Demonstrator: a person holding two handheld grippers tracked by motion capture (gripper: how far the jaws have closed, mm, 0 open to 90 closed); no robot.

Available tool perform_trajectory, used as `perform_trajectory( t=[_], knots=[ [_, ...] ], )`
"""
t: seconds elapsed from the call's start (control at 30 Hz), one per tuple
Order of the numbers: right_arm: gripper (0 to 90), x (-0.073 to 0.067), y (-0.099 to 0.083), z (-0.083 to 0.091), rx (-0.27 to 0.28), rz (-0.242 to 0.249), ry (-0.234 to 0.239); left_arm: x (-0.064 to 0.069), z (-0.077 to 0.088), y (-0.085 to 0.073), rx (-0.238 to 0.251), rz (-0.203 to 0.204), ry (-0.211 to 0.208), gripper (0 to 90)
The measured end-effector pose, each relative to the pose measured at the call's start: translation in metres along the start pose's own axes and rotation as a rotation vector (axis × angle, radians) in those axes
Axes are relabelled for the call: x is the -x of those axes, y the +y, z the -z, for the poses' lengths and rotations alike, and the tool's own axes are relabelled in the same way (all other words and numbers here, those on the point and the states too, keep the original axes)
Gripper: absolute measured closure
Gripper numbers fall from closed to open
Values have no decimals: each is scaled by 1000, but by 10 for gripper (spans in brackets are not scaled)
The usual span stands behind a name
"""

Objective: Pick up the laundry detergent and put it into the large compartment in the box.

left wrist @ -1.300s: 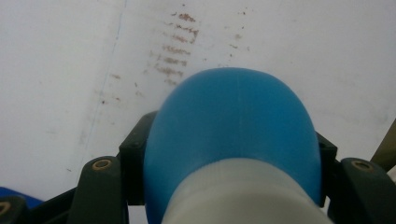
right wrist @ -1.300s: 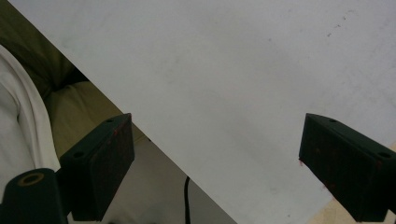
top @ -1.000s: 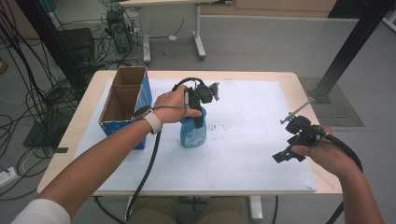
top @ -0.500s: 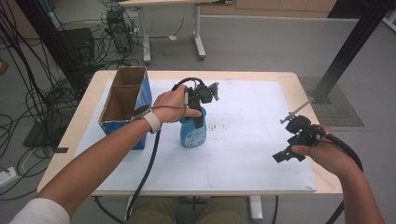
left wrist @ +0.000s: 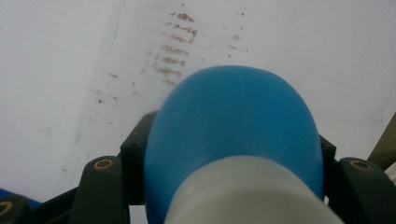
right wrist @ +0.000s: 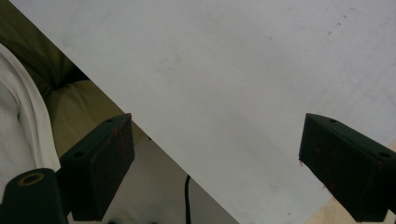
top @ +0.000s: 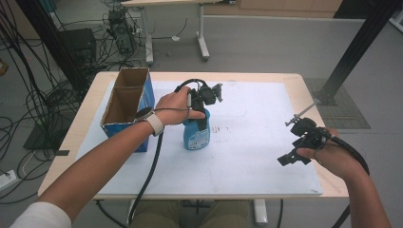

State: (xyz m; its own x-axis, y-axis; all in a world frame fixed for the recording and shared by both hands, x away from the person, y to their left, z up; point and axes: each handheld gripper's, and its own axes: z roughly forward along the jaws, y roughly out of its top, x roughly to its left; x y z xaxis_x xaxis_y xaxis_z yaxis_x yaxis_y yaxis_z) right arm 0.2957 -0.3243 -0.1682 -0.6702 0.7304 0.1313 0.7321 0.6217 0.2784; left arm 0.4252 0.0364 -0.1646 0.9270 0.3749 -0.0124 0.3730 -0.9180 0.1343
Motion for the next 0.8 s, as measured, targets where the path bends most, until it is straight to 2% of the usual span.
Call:
perform_trajectory(
  t=[0.8],
  knots=[
    [105, 0, 1, -1, -2, 1, 1, -2, 0, -2, 7, 7, -8, 389]
  ],
)
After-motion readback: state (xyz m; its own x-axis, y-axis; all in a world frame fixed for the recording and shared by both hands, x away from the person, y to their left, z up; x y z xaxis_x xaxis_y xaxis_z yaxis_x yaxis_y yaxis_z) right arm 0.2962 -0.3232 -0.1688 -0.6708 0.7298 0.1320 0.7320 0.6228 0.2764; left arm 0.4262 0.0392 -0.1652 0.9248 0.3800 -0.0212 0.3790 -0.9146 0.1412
